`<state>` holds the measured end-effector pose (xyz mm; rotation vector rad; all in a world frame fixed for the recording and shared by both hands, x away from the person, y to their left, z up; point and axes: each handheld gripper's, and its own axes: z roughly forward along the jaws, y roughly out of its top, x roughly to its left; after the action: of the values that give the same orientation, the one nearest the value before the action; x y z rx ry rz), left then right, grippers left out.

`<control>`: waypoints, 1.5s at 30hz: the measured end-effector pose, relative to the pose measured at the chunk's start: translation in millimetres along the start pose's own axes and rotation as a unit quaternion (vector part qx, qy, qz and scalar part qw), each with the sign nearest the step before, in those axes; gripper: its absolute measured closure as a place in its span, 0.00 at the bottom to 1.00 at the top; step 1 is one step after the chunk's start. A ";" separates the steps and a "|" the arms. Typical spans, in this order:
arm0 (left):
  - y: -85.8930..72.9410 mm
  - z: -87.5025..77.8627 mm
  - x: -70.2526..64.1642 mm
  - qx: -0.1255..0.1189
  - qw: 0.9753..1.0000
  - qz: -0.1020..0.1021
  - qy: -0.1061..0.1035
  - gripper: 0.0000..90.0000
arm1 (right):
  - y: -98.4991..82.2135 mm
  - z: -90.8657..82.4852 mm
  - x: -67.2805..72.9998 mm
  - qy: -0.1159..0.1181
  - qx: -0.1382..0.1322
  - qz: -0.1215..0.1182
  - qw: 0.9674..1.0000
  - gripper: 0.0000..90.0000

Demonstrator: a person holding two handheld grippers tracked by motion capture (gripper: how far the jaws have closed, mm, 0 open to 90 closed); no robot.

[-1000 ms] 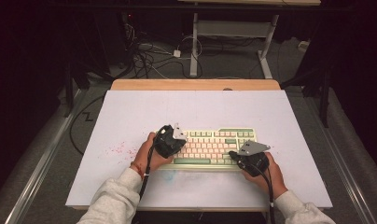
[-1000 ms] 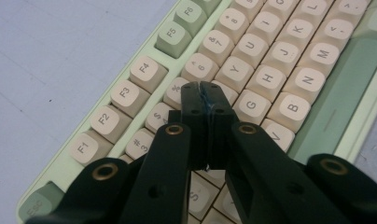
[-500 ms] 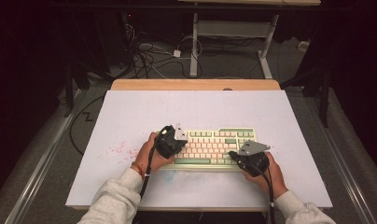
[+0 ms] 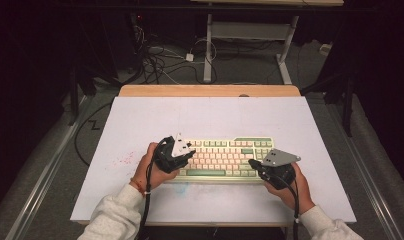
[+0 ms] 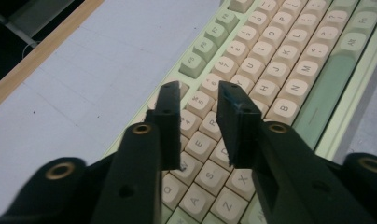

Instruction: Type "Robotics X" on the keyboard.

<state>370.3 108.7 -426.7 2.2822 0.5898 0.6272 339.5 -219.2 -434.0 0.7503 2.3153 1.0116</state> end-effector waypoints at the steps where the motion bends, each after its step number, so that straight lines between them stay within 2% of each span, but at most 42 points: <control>1: -3.8 -3.4 -0.6 -0.008 1.000 -0.001 0.006 0.66 | 0.0 -0.9 -0.3 0.000 -0.001 0.001 1.000 1.00; 4: -7.5 -6.9 -1.7 -0.018 1.000 -0.001 0.017 0.48 | -0.2 -3.2 -1.4 0.000 -0.002 0.004 1.000 1.00; 5: -9.3 -8.6 -2.5 -0.022 0.999 -0.003 0.027 0.48 | -0.2 -3.2 -1.4 0.000 -0.002 0.004 1.000 1.00; 6: -11.1 -10.5 -2.9 -0.024 0.999 -0.007 0.033 0.37 | -0.2 -4.2 -2.2 0.001 -0.003 0.005 1.000 1.00; 7: -13.3 -12.3 -3.3 -0.029 0.999 -0.011 0.030 0.37 | -0.2 -4.2 -2.2 0.001 -0.003 0.005 1.000 1.00; 9: -18.3 -15.8 -5.4 -0.037 0.998 -0.011 0.039 0.31 | 0.0 -5.5 -3.2 0.000 -0.004 0.006 1.000 1.00; 10: -21.0 -17.6 -6.0 -0.038 0.999 -0.009 0.038 0.26 | 0.2 -6.2 -4.3 0.000 -0.005 0.008 1.000 1.00; 13: -29.6 -22.0 -8.7 -0.043 0.998 -0.010 0.042 0.22 | 1.0 -7.8 -5.5 -0.002 -0.007 0.008 1.000 1.00; 16: -37.8 -26.4 -10.4 -0.038 0.998 -0.009 0.046 0.21 | 2.2 -8.5 -7.6 -0.004 -0.009 0.009 1.000 1.00; 18: -43.3 -30.0 -10.5 -0.038 0.998 -0.017 0.041 0.21 | 3.3 -8.2 -9.5 -0.004 -0.009 0.012 1.000 1.00; 26: -66.1 -42.1 -13.8 -0.024 0.998 -0.026 0.051 0.20 | 7.9 -1.8 -13.1 -0.002 -0.006 0.018 1.000 1.00; 29: -75.6 -46.0 -14.3 -0.026 0.998 -0.035 0.043 0.20 | 11.4 1.6 -14.1 -0.003 -0.006 0.015 1.000 1.00; 31: -80.4 -47.8 -14.5 -0.018 0.998 -0.033 0.045 0.20 | 15.3 4.3 -14.6 -0.003 -0.006 0.014 1.000 1.00; 35: -88.1 -51.2 -14.3 -0.017 0.998 -0.047 0.042 0.19 | 20.8 14.9 -13.7 0.003 0.000 0.011 1.000 1.00; 45: -96.9 -52.5 -16.5 0.000 0.998 -0.045 0.045 0.19 | 38.1 44.9 2.2 0.023 0.013 -0.002 1.000 1.00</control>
<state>304.4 189.3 -466.3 2.2230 0.7329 0.6891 377.0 -173.8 -432.0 0.7403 2.3715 1.0084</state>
